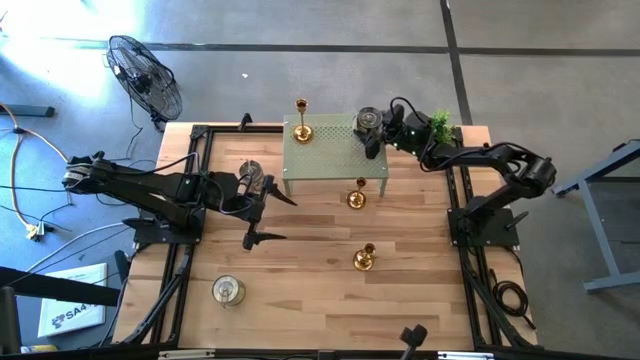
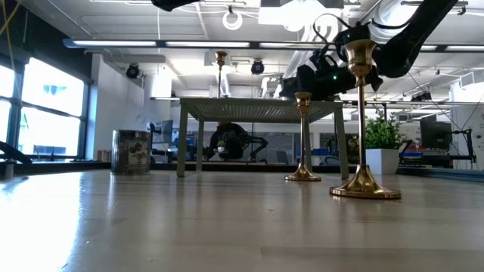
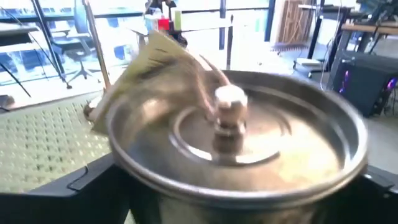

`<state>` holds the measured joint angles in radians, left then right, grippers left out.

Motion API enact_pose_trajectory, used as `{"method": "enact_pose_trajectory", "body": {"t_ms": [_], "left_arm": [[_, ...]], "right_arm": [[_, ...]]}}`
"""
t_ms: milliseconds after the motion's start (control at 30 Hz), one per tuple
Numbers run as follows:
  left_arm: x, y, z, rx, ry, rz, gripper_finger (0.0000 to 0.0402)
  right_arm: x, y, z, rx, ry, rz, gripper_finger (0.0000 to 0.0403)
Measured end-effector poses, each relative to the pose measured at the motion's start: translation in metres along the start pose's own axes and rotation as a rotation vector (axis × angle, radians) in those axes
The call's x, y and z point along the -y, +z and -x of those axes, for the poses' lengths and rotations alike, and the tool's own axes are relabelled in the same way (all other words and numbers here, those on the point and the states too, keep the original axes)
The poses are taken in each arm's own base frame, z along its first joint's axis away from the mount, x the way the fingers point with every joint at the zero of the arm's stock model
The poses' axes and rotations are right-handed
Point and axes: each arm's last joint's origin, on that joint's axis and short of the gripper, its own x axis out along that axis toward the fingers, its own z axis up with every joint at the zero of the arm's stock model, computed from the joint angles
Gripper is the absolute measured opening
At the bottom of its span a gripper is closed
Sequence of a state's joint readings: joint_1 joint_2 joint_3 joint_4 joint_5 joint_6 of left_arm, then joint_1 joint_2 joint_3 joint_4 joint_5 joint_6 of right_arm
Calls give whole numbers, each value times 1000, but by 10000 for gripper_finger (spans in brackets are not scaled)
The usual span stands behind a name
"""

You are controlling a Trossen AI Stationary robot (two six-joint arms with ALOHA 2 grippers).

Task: Pick & Place candle stick holders
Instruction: Put the middle right silver scented candle on the shelf

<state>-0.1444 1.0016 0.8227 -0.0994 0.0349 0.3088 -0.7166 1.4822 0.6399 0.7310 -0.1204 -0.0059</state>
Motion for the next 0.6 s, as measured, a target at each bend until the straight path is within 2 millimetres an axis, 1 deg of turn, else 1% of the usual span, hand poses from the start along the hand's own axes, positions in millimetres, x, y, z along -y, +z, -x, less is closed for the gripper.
{"method": "enact_pose_trajectory", "body": {"t_ms": [200, 367, 500, 600], "left_arm": [[0, 0, 0, 0, 0, 0, 399], [0, 0, 0, -1, 1, 0, 399], [0, 0, 0, -1, 1, 0, 399], [0, 0, 0, -1, 1, 0, 399]], "right_arm": [[-1, 10, 5, 39, 10, 16, 390], [-5, 17, 7, 75, 23, 38, 389], [-11, 27, 4, 100, 47, 50, 389], [-17, 36, 1, 125, 62, 90, 390]]}}
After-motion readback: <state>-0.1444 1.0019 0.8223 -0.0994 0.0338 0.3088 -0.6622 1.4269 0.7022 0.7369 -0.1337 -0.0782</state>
